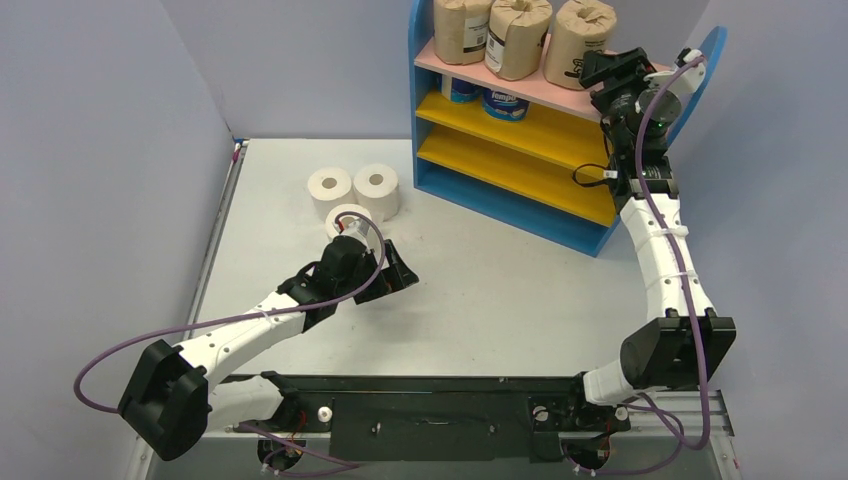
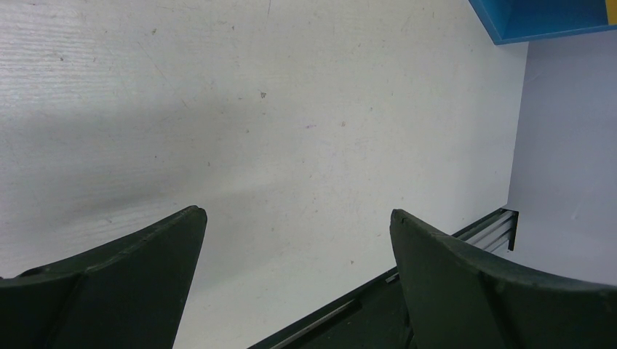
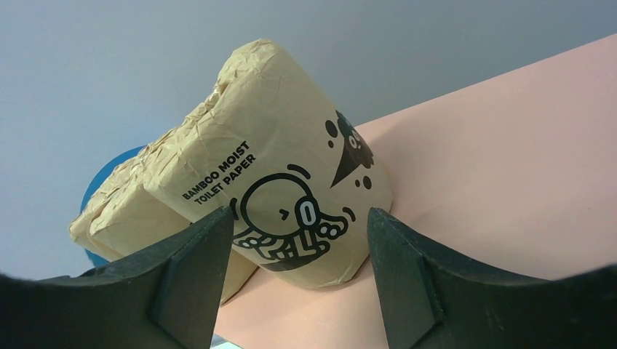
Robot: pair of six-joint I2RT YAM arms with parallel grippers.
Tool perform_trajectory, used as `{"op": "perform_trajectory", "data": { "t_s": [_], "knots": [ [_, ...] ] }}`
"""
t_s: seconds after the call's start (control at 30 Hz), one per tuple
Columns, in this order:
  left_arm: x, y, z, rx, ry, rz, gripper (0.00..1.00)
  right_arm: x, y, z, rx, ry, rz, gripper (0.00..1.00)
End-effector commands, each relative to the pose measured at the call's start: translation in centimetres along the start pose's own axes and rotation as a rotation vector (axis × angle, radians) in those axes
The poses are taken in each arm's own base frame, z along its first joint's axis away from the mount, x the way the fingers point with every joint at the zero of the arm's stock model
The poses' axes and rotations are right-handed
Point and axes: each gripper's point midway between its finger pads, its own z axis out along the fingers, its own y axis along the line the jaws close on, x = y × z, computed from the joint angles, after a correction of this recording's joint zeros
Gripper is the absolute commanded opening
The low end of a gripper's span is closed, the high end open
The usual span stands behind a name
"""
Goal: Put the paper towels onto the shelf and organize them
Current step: Place the paper towel on the shelf.
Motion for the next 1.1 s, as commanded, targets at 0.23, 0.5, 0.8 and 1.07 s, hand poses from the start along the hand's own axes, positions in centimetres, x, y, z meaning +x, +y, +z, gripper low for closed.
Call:
{"op": "perform_trajectory", "data": {
  "t_s": [0.23, 0.5, 0.8, 1.07],
  "knots": [
    [-1.2, -0.9, -0.2, 0.032, -0.045, 0.013, 0.98, 1.0, 1.9, 0.7, -0.089, 0.070, 0.009, 0.63],
    [-1.1, -1.0, -0.2, 0.034, -0.043, 0.014, 0.98, 1.1, 2.1, 0.3, -0.098, 0.086, 0.005, 0.63],
    [-1.7, -1.4, -0.8, 0.042, -0.061, 0.020, 0.98, -2.0, 4.0, -3.1, -0.132, 0.018, 0.007, 0.63],
    [-2.1, -1.7, -1.5, 0.048, -0.078, 0.021, 0.98, -4.0, 6.4, -8.7, -0.171, -0.043, -0.032, 0.63]
  ]
}}
